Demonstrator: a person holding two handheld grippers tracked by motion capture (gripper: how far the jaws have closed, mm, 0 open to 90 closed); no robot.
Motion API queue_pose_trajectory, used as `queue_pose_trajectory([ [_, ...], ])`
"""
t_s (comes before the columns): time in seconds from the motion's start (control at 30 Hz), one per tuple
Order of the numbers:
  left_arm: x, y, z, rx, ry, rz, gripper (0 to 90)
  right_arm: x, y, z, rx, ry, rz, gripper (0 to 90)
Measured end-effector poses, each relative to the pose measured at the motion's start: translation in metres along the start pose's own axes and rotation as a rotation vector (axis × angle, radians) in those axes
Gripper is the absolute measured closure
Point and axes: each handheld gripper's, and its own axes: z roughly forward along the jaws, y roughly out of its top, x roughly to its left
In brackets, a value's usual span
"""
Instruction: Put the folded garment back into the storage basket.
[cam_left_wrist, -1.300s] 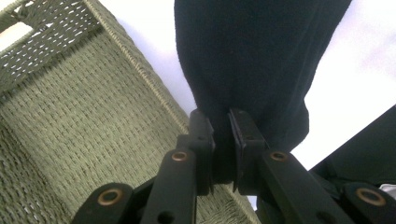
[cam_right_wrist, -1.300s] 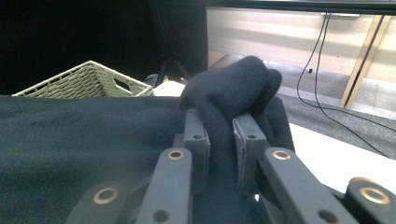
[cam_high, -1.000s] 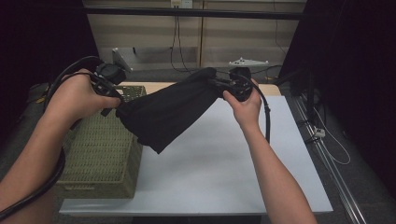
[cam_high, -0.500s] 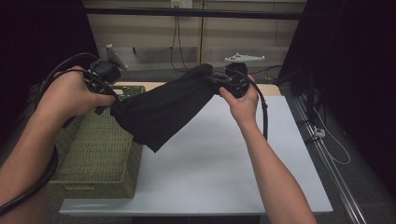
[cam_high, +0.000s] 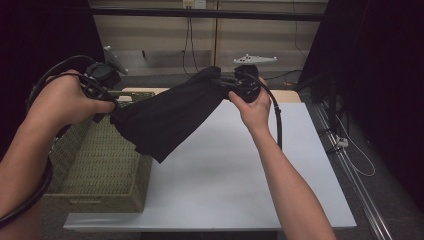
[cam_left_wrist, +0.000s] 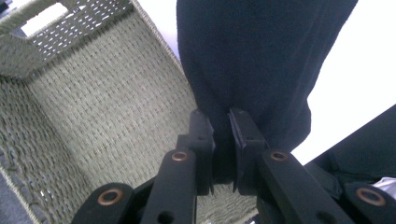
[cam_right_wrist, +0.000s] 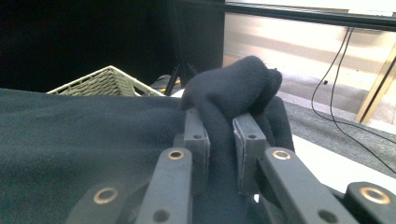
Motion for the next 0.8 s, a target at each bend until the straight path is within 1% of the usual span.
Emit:
queue_pose_trajectory([
  [0.03,0.000,-0.001,0.000,0.000,0.004,-0.005,80.9,0.001,0.001,0.001,0.000,-0.003,-0.010,79.2],
  [0.13,0.002,-0.004,-0.001,0.003,0.004,-0.014,80.9,0.005,0.002,0.004,0.001,0.003,-0.006,79.1],
  [0.17,0.004,-0.005,-0.002,0.012,0.001,-0.008,80.9,0.006,0.003,0.005,-0.001,0.005,-0.008,79.2],
  [0.2,0.004,-0.006,-0.002,0.002,0.008,-0.015,80.9,0.007,0.003,0.006,0.000,0.010,-0.004,79.1],
  [0.27,0.005,-0.008,-0.003,0.007,0.003,-0.016,80.8,0.009,0.003,0.008,0.000,0.012,-0.008,79.1],
  [0.33,0.005,-0.010,-0.003,0.007,0.011,-0.020,80.9,0.010,0.004,0.010,-0.004,0.017,-0.009,79.2],
  [0.6,0.008,-0.017,-0.005,0.010,0.012,-0.035,80.9,0.017,0.007,0.019,-0.006,0.028,-0.013,79.1],
  [0.67,0.009,-0.019,-0.006,0.012,0.016,-0.027,80.9,0.019,0.008,0.021,-0.006,0.031,-0.013,79.2],
  [0.73,0.010,-0.021,-0.007,0.012,0.016,-0.035,80.9,0.020,0.009,0.024,-0.003,0.033,-0.015,79.1],
  [0.8,0.009,-0.023,-0.008,-0.011,0.014,-0.061,80.8,0.021,0.010,0.027,-0.001,0.038,-0.014,79.1],
])
